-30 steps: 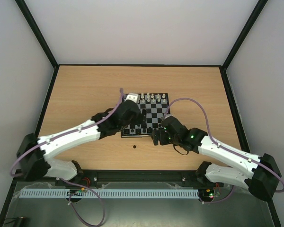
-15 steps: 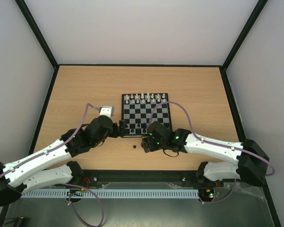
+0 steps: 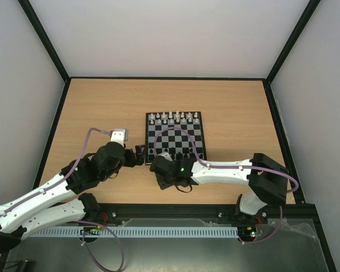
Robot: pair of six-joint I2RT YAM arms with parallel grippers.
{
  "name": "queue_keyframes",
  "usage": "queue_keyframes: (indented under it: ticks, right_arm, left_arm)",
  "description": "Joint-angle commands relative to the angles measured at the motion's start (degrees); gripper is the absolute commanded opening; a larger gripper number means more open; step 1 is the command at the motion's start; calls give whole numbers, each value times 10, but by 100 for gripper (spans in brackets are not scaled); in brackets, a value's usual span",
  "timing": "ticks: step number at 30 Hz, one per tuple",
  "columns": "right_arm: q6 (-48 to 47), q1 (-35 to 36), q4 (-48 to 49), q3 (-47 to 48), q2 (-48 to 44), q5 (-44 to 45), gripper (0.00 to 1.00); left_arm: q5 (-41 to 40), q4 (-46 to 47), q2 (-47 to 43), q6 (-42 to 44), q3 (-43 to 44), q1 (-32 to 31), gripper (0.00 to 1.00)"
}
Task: Set up the chess pieces on the board
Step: Pick up the chess piece at the center of the board.
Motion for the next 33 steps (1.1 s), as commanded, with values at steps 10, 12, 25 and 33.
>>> queue_keyframes:
  ticks: [10, 12, 25, 33]
  right_arm:
    - [3, 10, -39, 63, 81, 48, 34]
    - [1, 10, -39, 68, 88, 49, 32]
    - [-7, 5, -44, 83, 117, 64, 24]
    - [-13, -5, -38, 81, 124, 60, 20]
  left_arm:
    - [7, -17, -17, -14, -12, -3, 100]
    - [6, -18, -19, -15, -12, -3, 100]
    - [4, -18, -16, -12, -9, -3, 99]
    - [3, -16, -6, -11, -4, -3, 100]
